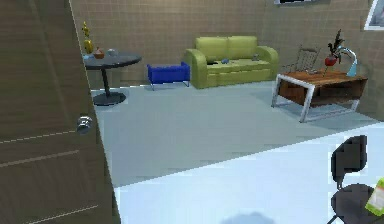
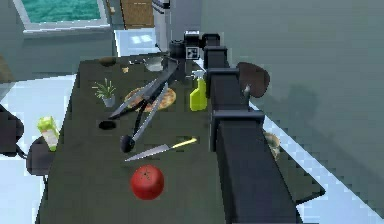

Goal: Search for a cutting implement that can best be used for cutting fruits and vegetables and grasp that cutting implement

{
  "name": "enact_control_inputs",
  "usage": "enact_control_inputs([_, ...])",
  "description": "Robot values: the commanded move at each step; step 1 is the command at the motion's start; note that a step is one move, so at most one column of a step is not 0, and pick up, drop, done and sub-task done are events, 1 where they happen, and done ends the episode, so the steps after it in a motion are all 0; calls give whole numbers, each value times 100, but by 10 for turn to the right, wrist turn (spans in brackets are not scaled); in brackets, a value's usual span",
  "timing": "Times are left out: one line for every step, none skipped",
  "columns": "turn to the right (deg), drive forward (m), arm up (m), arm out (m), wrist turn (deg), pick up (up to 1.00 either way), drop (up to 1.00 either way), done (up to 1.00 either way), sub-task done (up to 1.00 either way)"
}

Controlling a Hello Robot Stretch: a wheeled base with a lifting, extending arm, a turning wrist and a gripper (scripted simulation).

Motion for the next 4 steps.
enact_control_inputs([0, 0, 0, 0, 450, 0, 0, 0, 0])
enact_control_inputs([0, 0, 0, 0, 300, 0, 0, 0, 0])
enact_control_inputs([0, 0, -30, 0, 0, 0, 0, 0, 0])
enact_control_inputs([0, 0, 0, 0, 0, 100, 0, 0, 0])
